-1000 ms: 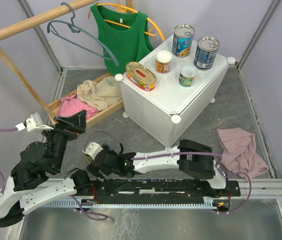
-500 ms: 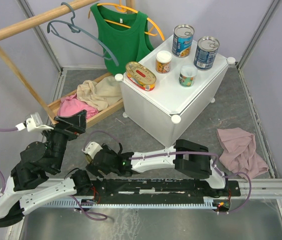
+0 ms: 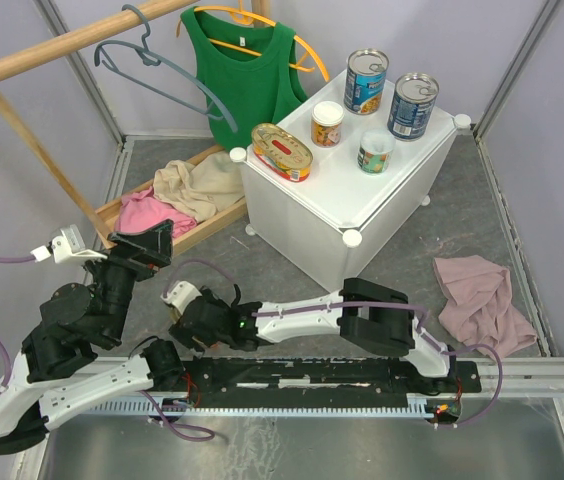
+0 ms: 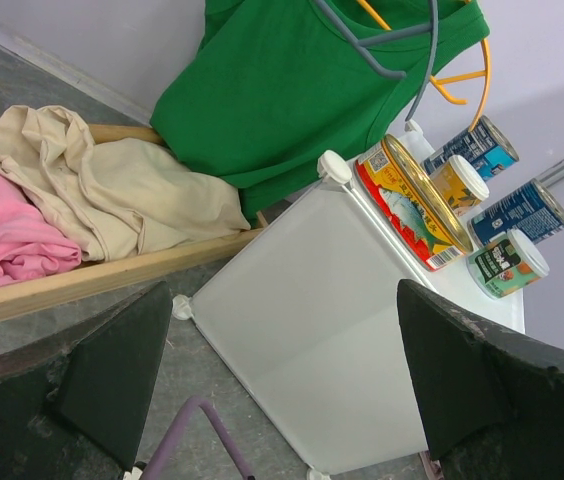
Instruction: Place and organize the canned foods onto the counter
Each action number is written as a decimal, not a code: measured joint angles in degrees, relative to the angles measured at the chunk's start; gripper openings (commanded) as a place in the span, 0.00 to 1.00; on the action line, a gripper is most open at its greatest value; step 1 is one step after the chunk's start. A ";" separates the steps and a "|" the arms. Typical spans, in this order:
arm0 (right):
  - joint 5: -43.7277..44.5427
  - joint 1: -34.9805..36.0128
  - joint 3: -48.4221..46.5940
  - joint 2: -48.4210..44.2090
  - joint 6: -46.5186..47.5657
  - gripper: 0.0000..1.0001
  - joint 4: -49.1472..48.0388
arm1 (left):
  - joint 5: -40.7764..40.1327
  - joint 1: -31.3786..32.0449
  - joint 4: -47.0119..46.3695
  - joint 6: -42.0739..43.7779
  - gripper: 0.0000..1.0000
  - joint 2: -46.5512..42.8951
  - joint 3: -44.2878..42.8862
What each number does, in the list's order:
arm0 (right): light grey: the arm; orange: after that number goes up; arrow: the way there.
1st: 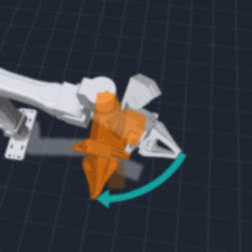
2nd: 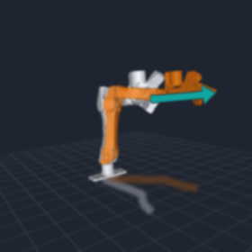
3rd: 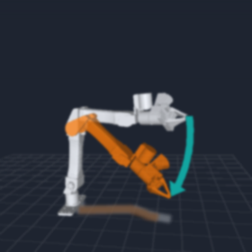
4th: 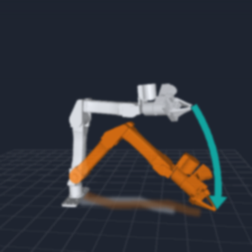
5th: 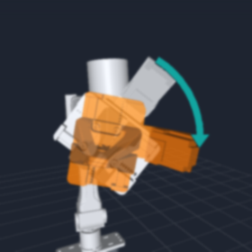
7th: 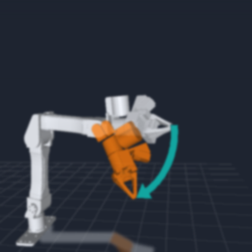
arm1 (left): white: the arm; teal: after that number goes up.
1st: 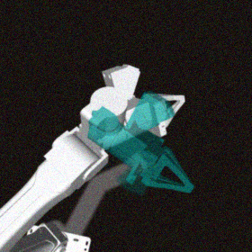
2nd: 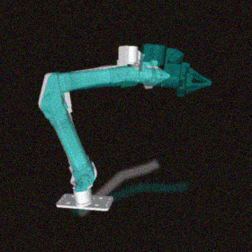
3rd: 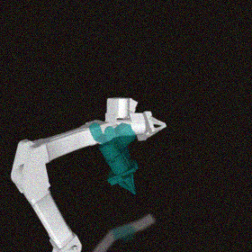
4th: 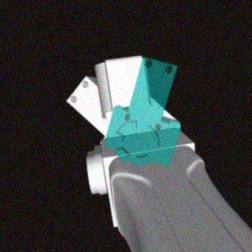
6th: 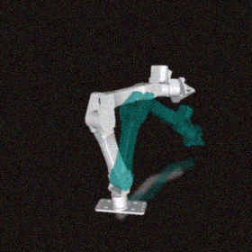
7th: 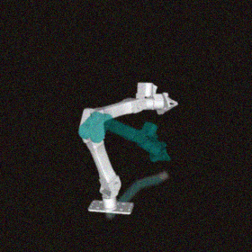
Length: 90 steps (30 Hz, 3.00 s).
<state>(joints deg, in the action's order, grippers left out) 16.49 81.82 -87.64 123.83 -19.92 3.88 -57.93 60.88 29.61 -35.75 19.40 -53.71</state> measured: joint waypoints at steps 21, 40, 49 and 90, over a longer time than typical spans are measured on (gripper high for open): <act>-1.36 -1.11 -0.31 1.70 -2.32 0.29 -0.35 | 0.02 0.00 -0.09 0.00 0.99 -0.02 0.42; -1.18 -1.33 6.88 -5.64 0.72 0.01 3.50 | 0.83 0.00 -0.81 -0.04 0.99 1.95 0.57; -0.57 -1.33 11.67 -15.08 1.60 0.01 7.15 | 1.03 0.00 -2.34 -0.04 0.99 2.25 0.66; 3.19 -0.94 15.19 -46.62 4.76 0.01 24.61 | 1.09 0.00 -2.91 -0.04 0.99 2.49 1.64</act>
<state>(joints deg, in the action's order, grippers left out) 19.68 80.88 -72.44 77.21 -15.16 28.49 -56.84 60.88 26.70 -35.79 21.89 -52.07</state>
